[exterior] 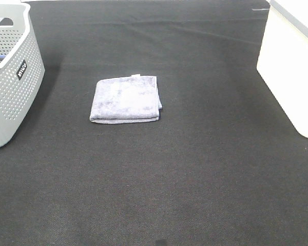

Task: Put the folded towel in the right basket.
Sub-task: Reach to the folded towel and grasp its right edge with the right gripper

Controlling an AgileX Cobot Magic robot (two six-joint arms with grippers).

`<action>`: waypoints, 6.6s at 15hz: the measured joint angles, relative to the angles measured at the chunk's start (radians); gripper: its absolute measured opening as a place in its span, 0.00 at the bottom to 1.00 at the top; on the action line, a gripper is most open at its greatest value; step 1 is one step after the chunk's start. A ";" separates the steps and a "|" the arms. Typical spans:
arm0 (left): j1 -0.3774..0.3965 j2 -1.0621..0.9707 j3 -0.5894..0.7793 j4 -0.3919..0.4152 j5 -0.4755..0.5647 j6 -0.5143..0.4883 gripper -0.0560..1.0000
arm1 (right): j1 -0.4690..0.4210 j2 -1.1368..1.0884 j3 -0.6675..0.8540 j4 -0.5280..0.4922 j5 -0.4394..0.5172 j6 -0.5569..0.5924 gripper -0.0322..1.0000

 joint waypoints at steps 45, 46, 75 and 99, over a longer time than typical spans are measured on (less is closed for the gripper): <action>0.000 0.000 0.000 0.000 0.000 0.000 0.97 | 0.000 0.180 -0.052 0.011 -0.118 0.000 0.87; 0.000 0.000 0.000 0.000 0.000 0.000 0.97 | 0.000 0.261 -0.082 0.016 -0.169 0.000 0.87; 0.000 0.000 0.000 0.000 0.000 0.000 0.97 | 0.273 2.341 -1.440 0.559 -0.008 -0.192 0.83; 0.000 0.000 0.000 0.000 0.000 0.000 0.97 | 0.272 2.639 -1.585 0.838 -0.097 -0.358 0.25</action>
